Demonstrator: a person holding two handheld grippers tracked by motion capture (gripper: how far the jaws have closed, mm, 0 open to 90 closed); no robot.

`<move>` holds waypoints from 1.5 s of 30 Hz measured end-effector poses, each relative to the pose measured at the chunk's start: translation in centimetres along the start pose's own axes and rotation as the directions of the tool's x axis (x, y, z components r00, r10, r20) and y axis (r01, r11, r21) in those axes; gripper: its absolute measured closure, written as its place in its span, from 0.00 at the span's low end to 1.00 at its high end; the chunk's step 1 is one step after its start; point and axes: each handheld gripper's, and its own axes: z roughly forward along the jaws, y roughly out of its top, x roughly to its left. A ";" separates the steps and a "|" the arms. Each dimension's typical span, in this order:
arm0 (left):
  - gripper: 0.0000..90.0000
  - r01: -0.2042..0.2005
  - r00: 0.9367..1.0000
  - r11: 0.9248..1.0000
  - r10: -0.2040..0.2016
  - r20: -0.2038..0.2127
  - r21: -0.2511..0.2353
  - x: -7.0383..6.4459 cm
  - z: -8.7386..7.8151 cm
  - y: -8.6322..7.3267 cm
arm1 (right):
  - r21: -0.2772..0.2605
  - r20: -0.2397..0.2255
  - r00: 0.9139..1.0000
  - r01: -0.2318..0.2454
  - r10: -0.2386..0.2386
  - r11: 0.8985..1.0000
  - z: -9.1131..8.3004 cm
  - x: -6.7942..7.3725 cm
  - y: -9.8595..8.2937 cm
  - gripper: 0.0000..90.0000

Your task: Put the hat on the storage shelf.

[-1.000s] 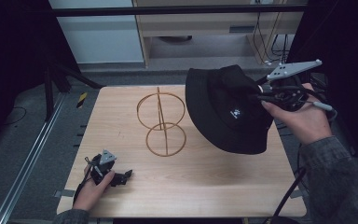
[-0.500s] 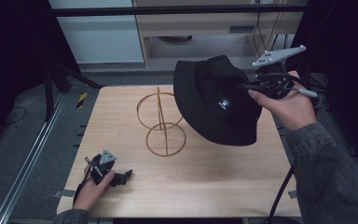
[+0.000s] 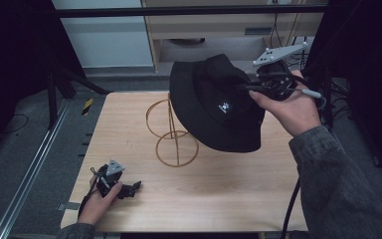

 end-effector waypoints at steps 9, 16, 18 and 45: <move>0.00 -0.002 1.000 1.000 0.002 0.001 0.001 0.0 0.0 0.0 | -0.002 -0.022 1.000 0.020 -0.020 1.000 1.1 1.0 1.2 0.99; 0.00 -0.001 1.000 1.000 0.001 0.001 0.001 0.0 0.0 0.0 | 0.007 -0.033 0.999 0.033 -0.033 0.999 2.0 1.6 2.0 0.99; 0.00 -0.001 1.000 1.000 0.001 0.001 0.001 0.0 0.0 0.0 | 0.010 -0.035 0.999 0.034 -0.033 0.999 2.3 1.7 2.3 0.99; 0.00 -0.001 1.000 1.000 0.001 0.001 0.001 0.0 0.0 0.0 | 0.050 -0.066 0.994 0.095 -0.091 0.994 4.8 3.4 5.6 0.99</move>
